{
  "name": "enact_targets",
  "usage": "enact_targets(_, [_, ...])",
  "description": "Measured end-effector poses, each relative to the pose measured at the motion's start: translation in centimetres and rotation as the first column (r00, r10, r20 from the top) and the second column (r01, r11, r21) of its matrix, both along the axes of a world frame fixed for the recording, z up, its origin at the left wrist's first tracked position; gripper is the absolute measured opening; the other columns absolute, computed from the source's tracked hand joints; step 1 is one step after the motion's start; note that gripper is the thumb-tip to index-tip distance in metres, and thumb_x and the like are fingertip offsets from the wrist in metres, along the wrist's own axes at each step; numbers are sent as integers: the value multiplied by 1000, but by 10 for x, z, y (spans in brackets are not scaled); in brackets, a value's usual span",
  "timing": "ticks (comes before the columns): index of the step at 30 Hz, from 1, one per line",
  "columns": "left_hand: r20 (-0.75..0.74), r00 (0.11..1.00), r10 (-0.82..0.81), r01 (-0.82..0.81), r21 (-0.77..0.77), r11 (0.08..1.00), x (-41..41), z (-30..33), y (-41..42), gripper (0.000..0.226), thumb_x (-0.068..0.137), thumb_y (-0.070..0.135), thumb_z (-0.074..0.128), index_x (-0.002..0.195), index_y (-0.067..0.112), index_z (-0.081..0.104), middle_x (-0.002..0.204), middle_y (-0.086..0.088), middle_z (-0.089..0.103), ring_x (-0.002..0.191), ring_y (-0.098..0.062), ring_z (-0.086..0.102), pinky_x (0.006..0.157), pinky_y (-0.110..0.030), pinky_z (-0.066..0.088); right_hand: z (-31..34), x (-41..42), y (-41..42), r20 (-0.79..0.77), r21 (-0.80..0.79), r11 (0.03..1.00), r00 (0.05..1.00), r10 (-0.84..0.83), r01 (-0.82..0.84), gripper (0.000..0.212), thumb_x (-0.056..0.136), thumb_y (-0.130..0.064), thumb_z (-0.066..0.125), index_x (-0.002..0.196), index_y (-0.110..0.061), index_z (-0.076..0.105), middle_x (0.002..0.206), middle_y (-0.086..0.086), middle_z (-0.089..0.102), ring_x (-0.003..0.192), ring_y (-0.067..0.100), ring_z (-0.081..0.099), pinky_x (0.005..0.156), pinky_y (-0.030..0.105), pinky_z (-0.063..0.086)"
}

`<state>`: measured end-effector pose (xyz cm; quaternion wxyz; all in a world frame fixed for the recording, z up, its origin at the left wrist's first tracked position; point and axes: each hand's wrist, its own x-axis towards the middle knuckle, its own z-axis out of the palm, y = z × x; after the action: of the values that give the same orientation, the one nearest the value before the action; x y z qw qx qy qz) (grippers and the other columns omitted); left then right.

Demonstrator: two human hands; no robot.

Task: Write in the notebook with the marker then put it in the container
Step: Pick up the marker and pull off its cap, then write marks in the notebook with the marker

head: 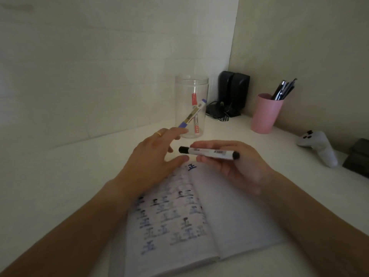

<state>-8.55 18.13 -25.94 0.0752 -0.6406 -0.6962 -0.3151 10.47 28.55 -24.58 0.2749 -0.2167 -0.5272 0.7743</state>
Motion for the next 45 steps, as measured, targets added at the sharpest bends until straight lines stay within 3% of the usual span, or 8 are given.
enact_targets(7, [-46, 991, -124, 127, 63, 990, 5, 6, 2, 21, 94, 39, 59, 109, 26, 68, 96, 12, 56, 66, -11, 59, 65, -18, 44, -2, -5, -1, -180, 48, 999, 984, -14, 23, 34, 78, 3, 69, 111, 3, 75, 118, 18, 76, 108, 22, 74, 87, 21, 60])
enact_targets(13, [-71, 983, -167, 167, -6, 986, 24, 9, -4, 18, 101, 38, 42, 91, 26, 50, 84, 8, 51, 69, -11, 50, 62, -25, 38, -9, -18, -9, -115, 385, 886, 966, -231, 257, 25, 98, -16, 61, 107, 6, 70, 70, 11, 61, 57, 18, 53, 52, 27, 46])
enact_targets(18, [215, 948, -233, 253, -73, 965, 35, 16, -5, 36, 107, 25, 30, 74, 27, 44, 64, 11, 43, 53, -9, 42, 54, -19, 35, -4, -17, -18, -150, 369, 887, 960, -237, 277, 31, 102, -21, 54, 83, 0, 65, 57, 5, 58, 50, 16, 46, 47, 23, 40])
enact_targets(21, [847, 502, -176, 360, -20, 933, 41, 29, -2, 45, 101, 17, 36, 56, 20, 39, 52, 8, 33, 40, -4, 26, 41, -15, 21, 2, -17, -23, -214, 283, 931, 962, -170, 228, 31, 103, -20, 51, 80, -3, 63, 59, 5, 55, 53, 15, 45, 50, 24, 39])
enact_targets(24, [963, 162, -218, 404, 137, 904, 35, 35, -10, 47, 96, 20, 35, 49, 20, 39, 45, 9, 31, 37, -6, 21, 39, -20, 13, 12, -4, -4, -312, 109, 938, 907, -283, 330, 29, 103, -20, 51, 81, -8, 65, 64, 4, 54, 56, 13, 45, 52, 24, 38])
enact_targets(30, [449, 891, -71, 42, 74, 996, 14, 13, -18, 46, 102, 45, 39, 71, 12, 48, 62, -8, 49, 53, -17, 41, 54, -29, 38, 0, 9, 14, -165, 251, 843, 879, -447, 476, 20, 98, -11, 60, 81, -7, 70, 61, 7, 65, 53, 18, 55, 48, 26, 47])
enact_targets(36, [279, 960, 36, 13, -173, 985, 17, 6, -15, 55, 70, 72, 68, 105, 34, 50, 106, 20, 58, 99, -3, 58, 81, -30, 51, -4, -2, 4, -42, 392, 847, 927, -372, 358, 14, 93, 1, 59, 89, 1, 72, 68, 12, 70, 59, 20, 64, 52, 27, 54])
enact_targets(45, [246, 969, 38, 38, -297, 954, 15, -2, -1, 67, 61, 68, 79, 106, 29, 48, 101, 15, 57, 90, -7, 58, 82, -35, 55, -14, -11, -2, 154, 544, 793, 896, -416, 274, 4, 85, -5, 73, 82, -6, 75, 68, 14, 74, 59, 18, 67, 60, 27, 60])
